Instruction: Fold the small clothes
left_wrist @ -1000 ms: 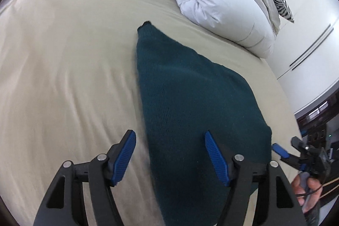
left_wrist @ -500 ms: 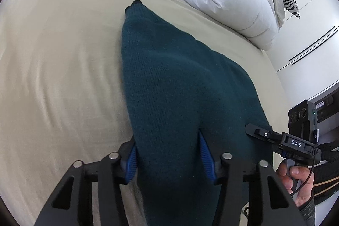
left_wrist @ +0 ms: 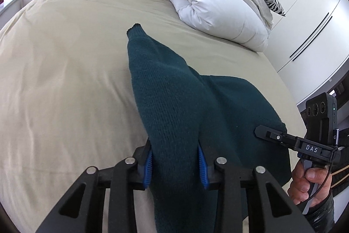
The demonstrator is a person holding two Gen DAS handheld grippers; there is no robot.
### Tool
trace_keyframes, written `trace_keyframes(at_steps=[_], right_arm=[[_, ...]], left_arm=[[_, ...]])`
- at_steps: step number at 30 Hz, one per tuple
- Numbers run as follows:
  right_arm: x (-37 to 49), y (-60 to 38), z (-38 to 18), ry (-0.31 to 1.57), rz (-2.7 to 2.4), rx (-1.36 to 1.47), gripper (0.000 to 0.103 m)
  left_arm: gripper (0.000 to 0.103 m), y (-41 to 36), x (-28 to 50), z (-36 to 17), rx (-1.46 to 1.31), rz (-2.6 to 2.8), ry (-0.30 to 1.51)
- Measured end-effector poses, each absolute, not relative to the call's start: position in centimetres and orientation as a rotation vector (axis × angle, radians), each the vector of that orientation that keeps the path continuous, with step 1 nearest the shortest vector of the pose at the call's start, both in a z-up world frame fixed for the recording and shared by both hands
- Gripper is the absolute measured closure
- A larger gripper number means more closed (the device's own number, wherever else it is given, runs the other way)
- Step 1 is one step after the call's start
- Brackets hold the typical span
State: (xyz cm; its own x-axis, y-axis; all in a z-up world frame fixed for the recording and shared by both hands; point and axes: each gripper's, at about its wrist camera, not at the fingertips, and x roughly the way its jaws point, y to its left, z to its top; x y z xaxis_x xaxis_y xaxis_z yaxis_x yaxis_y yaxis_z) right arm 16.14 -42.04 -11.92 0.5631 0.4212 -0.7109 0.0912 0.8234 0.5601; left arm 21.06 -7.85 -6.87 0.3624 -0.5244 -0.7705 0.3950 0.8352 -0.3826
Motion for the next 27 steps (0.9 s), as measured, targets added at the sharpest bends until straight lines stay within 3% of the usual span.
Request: trace_keyframes(at_steps=[13,19,23,27], right_arm=[[7.4,-28.7,-9.9,0.976,0.409,0.533,0.081],[5.6,-24.4,-14.0,1.042,0.437,0.537,0.081],[5.1,-24.1,-19.4,1.109,0.405,0.63,0.079],[5.0,-25.5,-22.3,1.058,0.466,0.804,0.08]], left_arm=[[0.066,4.0,10.8,-6.7,-0.193,-0.519,1.017],[0.063,6.5,9.5,-12.4,-0.25,-0.46,1.117],[0.059,6.2,9.1,-12.8,-0.23,-0.477,1.091],[0.057,5.9,9.3,-13.2,-0.239,-0.472,1.089]])
